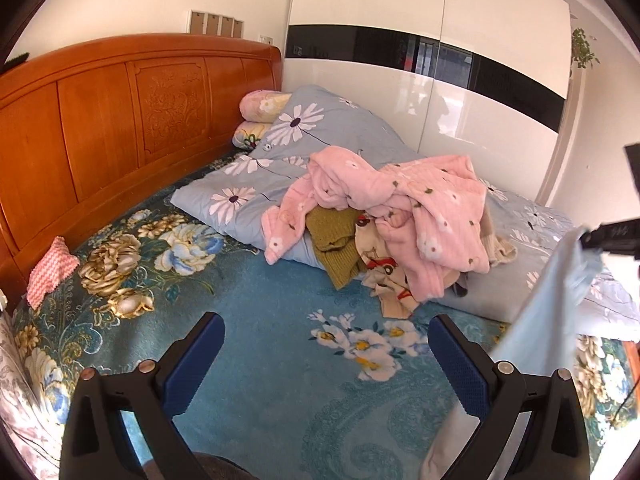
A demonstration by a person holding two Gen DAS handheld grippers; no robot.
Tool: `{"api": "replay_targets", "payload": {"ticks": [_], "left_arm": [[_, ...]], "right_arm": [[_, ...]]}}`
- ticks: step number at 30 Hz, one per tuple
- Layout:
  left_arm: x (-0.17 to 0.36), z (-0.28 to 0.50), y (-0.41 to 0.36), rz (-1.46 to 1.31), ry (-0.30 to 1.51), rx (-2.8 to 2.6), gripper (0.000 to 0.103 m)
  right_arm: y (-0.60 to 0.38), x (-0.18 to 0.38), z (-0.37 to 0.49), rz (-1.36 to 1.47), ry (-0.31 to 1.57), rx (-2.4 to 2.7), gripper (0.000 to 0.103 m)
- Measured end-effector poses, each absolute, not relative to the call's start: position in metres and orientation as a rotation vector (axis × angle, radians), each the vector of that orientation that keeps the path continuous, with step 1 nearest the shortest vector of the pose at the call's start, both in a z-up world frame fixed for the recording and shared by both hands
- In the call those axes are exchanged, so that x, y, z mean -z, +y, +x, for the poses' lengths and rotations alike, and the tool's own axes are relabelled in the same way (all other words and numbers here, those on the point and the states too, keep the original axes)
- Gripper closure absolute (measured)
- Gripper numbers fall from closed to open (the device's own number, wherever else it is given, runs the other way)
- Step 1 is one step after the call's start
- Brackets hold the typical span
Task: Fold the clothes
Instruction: 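Lift the light blue t-shirt out of the pile with the right gripper, then lower the t-shirt onto the bed while the left gripper grasps its hem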
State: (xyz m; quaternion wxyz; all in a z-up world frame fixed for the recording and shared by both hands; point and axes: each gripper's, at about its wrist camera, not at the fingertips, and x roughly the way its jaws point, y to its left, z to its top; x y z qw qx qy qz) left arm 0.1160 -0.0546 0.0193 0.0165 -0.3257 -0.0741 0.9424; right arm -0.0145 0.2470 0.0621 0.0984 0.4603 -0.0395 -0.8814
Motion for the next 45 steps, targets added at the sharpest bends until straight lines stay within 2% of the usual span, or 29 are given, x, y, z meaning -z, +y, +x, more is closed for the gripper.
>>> {"api": "replay_targets", "payload": {"ticks": [3, 7, 11, 14, 19, 21, 23, 24, 30, 38, 42, 45], "left_arm": [[-0.010, 0.115, -0.050, -1.050, -0.291, -2.890, 0.000], [-0.002, 0.109, -0.055, -1.120, -0.380, -2.897, 0.000], [0.005, 0.105, -0.068, -1.155, -0.492, -2.892, 0.000], [0.014, 0.102, -0.079, -1.195, -0.581, -2.873, 0.000], [0.035, 0.093, -0.090, -1.292, -0.696, -2.821, 0.000], [0.045, 0.088, -0.090, -1.335, -0.734, -2.787, 0.000], [0.056, 0.081, -0.087, -1.370, -0.763, -2.746, 0.000], [0.061, 0.077, -0.084, -1.389, -0.767, -2.727, 0.000], [0.093, 0.052, -0.051, -1.508, -0.702, -2.610, 0.000], [0.122, 0.035, 0.002, -1.602, -0.521, -2.460, 0.000], [0.125, 0.034, 0.040, -1.566, -0.337, -2.394, 0.000], [0.127, 0.032, 0.076, -1.512, -0.106, -2.368, 0.000]], "right_arm": [[0.241, -0.003, -0.012, 1.426, -0.160, 2.514, 0.097], [0.191, 0.012, -0.017, 1.327, -0.164, 2.452, 0.097], [0.117, 0.037, -0.037, 1.347, -0.110, 2.295, 0.097], [0.076, 0.078, -0.048, 1.499, -0.075, 2.212, 0.096], [0.044, 0.122, -0.044, 1.607, 0.043, 2.113, 0.094], [0.051, 0.125, -0.044, 1.591, 0.054, 2.089, 0.085], [0.067, 0.122, -0.045, 1.578, 0.064, 2.098, 0.050], [0.080, 0.119, -0.047, 1.556, 0.034, 2.098, 0.046], [0.172, 0.105, -0.052, 1.528, -0.176, 2.208, 0.038], [0.251, 0.134, -0.048, 1.721, -0.217, 2.241, 0.037], [0.271, 0.143, -0.047, 1.714, -0.426, 2.203, 0.037], [0.268, 0.142, -0.049, 1.697, -0.552, 2.149, 0.037]]}}
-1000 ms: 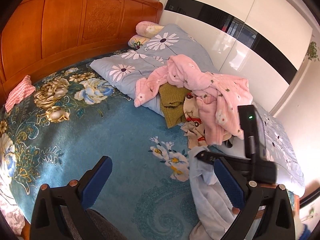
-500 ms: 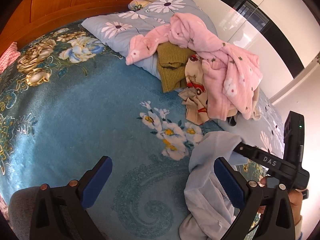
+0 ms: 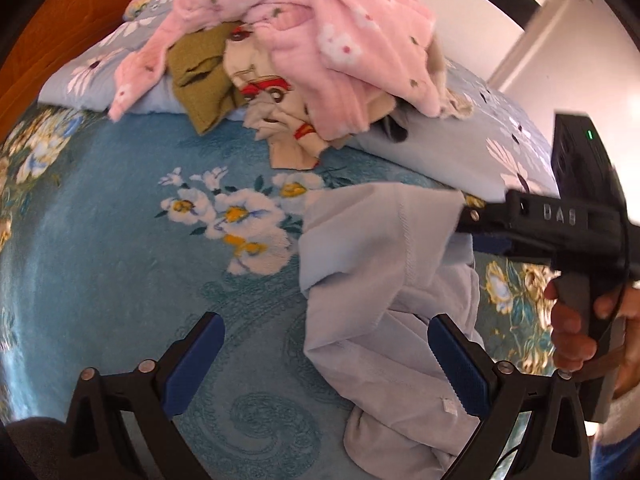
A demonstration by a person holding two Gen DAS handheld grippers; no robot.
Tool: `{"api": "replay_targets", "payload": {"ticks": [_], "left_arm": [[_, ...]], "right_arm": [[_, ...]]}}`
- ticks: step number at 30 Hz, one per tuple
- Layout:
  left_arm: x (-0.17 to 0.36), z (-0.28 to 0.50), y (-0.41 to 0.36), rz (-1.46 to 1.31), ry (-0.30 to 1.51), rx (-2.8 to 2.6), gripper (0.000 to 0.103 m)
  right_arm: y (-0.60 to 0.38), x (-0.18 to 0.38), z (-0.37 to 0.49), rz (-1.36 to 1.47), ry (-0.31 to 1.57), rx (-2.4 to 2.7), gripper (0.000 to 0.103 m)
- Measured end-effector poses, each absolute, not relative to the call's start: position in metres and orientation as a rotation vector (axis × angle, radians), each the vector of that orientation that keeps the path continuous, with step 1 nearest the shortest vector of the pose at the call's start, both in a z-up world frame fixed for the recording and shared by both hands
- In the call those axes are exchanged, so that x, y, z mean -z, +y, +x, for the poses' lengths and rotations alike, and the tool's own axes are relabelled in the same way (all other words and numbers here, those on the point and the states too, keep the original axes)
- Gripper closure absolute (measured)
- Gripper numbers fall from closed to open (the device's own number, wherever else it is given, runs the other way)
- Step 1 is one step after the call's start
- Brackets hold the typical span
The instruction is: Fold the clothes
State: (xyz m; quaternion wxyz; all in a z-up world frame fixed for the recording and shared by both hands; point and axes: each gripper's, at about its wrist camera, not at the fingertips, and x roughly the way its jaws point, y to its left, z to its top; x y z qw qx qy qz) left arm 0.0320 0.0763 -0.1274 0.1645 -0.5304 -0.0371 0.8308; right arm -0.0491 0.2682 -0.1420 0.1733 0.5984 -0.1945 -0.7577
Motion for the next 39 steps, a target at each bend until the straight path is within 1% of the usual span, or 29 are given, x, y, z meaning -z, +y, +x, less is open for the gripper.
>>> {"api": "replay_targets", "payload": {"ticks": [2, 4, 5, 7, 8, 9, 10, 12, 13, 15, 17, 20, 22, 27, 29, 30, 33, 34, 35, 36, 37, 39], "left_arm": [[0.134, 0.030, 0.095, -1.497, 0.046, -2.374, 0.000], [0.141, 0.028, 0.107, -1.497, 0.155, -2.383, 0.001], [0.144, 0.026, 0.109, -1.505, 0.175, -2.390, 0.003], [0.149, 0.021, 0.107, -1.525, 0.152, -2.400, 0.010], [0.151, 0.017, 0.103, -1.543, 0.114, -2.402, 0.016], [0.154, 0.013, 0.100, -1.560, 0.075, -2.403, 0.026], [0.156, 0.009, 0.095, -1.577, 0.036, -2.403, 0.031], [0.160, 0.003, 0.084, -1.608, -0.027, -2.408, 0.054], [0.162, 0.000, 0.079, -1.624, -0.056, -2.412, 0.061], [0.165, -0.005, 0.066, -1.645, -0.118, -2.424, 0.081], [0.165, -0.012, 0.049, -1.648, -0.181, -2.446, 0.093], [0.159, -0.026, 0.018, -1.641, -0.274, -2.494, 0.096], [0.155, -0.039, -0.001, -1.642, -0.305, -2.525, 0.097], [0.147, -0.073, -0.030, -1.653, -0.201, -2.612, 0.098], [0.152, -0.083, -0.042, -1.708, -0.226, -2.605, 0.098], [0.156, -0.088, -0.048, -1.760, -0.252, -2.572, 0.094], [0.166, -0.092, -0.059, -1.853, -0.304, -2.517, 0.093], [0.166, -0.089, -0.060, -1.855, -0.306, -2.515, 0.090], [0.166, -0.086, -0.059, -1.858, -0.290, -2.530, 0.079], [0.165, -0.083, -0.059, -1.858, -0.269, -2.547, 0.065], [0.161, -0.078, -0.057, -1.847, -0.240, -2.573, 0.061], [0.149, -0.068, -0.047, -1.792, -0.209, -2.605, 0.058]], "right_arm": [[0.262, 0.136, -0.052, 1.679, -0.590, 2.125, 0.037], [0.254, 0.128, -0.054, 1.650, -0.586, 2.117, 0.037], [0.250, 0.124, -0.054, 1.639, -0.567, 2.119, 0.037], [0.247, 0.117, -0.053, 1.626, -0.523, 2.122, 0.037], [0.247, 0.115, -0.052, 1.620, -0.506, 2.127, 0.037], [0.248, 0.113, -0.051, 1.614, -0.499, 2.130, 0.037], [0.250, 0.111, -0.049, 1.607, -0.492, 2.132, 0.037], [0.259, 0.108, -0.045, 1.590, -0.499, 2.137, 0.037], [0.263, 0.107, -0.042, 1.586, -0.504, 2.145, 0.037], [0.274, 0.107, -0.037, 1.587, -0.518, 2.170, 0.037], [0.289, 0.110, -0.033, 1.601, -0.535, 2.198, 0.037], [0.314, 0.122, -0.026, 1.648, -0.603, 2.225, 0.037], [0.331, 0.133, -0.019, 1.685, -0.665, 2.235, 0.037], [0.354, 0.162, 0.005, 1.786, -0.754, 2.230, 0.037], [0.355, 0.173, 0.016, 1.818, -0.769, 2.212, 0.037], [0.354, 0.177, 0.020, 1.827, -0.777, 2.200, 0.037], [0.351, 0.188, 0.030, 1.849, -0.798, 2.166, 0.037], [0.349, 0.191, 0.032, 1.856, -0.801, 2.161, 0.037], [0.347, 0.193, 0.034, 1.864, -0.803, 2.160, 0.037], [0.348, 0.195, 0.035, 1.870, -0.807, 2.161, 0.037], [0.349, 0.196, 0.035, 1.873, -0.818, 2.162, 0.037], [0.350, 0.198, 0.035, 1.878, -0.839, 2.166, 0.037]]}}
